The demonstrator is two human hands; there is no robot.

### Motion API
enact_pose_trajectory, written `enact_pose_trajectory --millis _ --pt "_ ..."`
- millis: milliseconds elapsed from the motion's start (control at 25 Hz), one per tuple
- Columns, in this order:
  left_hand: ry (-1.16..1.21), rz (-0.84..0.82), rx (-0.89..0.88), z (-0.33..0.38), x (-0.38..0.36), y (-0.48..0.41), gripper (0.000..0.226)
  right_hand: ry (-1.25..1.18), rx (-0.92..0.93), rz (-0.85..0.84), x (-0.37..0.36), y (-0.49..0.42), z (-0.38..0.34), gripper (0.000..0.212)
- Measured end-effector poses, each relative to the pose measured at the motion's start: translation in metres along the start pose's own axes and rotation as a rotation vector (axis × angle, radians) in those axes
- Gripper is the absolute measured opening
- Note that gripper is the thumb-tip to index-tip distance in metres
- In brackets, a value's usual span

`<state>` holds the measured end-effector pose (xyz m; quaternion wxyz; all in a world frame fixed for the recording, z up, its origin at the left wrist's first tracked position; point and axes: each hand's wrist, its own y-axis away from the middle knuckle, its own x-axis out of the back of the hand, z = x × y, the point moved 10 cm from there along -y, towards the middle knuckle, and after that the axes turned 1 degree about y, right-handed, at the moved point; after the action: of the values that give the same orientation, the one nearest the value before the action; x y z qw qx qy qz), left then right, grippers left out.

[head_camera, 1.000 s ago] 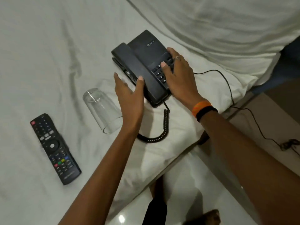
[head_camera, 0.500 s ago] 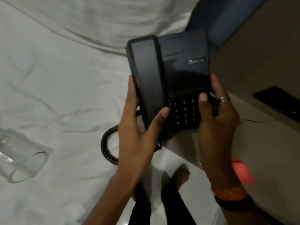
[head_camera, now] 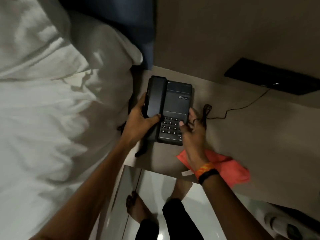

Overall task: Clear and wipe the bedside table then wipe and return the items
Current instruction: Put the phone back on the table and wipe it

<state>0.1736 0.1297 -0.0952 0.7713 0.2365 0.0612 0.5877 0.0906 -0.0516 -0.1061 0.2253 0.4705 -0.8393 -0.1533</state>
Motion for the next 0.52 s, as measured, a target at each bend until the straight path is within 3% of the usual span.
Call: enact_pose_trajectory --millis 240,520 --pt "-0.091 -0.073 0.013 -0.005 -0.018 -0.036 0.074 -0.033 -0.06 0.037 -0.002 -0.027 0.024 0.06" --pt "-0.076 -0.07 -0.069 0.029 -0.036 -0.078 0.065 -0.013 -0.014 0.055 0.005 -0.078 -0.003 0.062"
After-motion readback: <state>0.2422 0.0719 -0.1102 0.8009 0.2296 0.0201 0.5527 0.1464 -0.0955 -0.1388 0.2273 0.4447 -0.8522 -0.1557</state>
